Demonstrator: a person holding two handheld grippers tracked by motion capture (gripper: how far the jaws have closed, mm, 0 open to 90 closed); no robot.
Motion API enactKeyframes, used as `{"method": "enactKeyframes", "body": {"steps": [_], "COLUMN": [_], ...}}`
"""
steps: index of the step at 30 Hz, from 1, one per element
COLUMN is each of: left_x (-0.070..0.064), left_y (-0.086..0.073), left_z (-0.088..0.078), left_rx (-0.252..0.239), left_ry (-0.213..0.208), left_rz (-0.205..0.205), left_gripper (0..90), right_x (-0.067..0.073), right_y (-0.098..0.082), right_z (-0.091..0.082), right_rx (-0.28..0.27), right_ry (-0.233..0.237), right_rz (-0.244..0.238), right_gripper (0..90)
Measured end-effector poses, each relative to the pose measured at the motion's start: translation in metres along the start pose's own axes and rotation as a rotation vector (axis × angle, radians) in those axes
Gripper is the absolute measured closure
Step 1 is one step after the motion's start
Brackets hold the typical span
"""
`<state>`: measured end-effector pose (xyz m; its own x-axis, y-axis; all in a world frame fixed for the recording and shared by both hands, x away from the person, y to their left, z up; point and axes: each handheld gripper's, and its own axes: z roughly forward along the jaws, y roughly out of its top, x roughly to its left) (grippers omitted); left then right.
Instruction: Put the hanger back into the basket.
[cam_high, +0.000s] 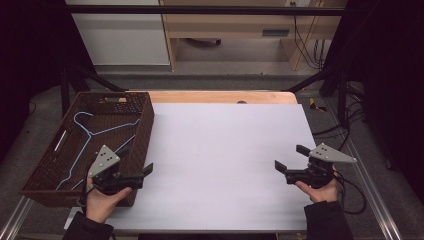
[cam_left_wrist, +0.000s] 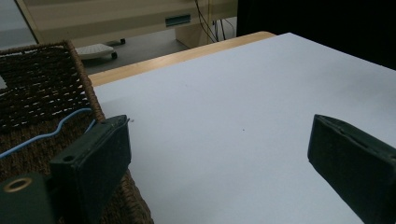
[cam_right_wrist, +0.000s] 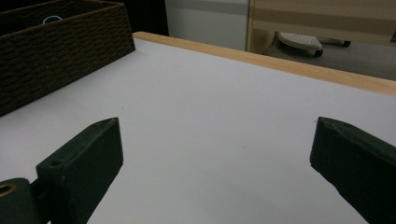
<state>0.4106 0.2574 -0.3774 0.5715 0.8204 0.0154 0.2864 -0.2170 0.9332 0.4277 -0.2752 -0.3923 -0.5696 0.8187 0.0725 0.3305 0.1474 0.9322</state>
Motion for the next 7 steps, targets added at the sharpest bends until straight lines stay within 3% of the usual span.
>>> {"method": "enactKeyframes", "body": {"steps": [7], "left_x": [-0.0007], "left_y": [0.0019], "left_z": [-0.002], "left_rx": [-0.004], "left_ry": [0.01], "left_rz": [0.012], "left_gripper": [6.0], "right_x": [0.0008], "right_y": [-0.0003], "right_z": [-0.0003], "right_rx": [-0.002], "right_ry": [-0.002], "right_rz": [0.004], "right_gripper": [3.1]}}
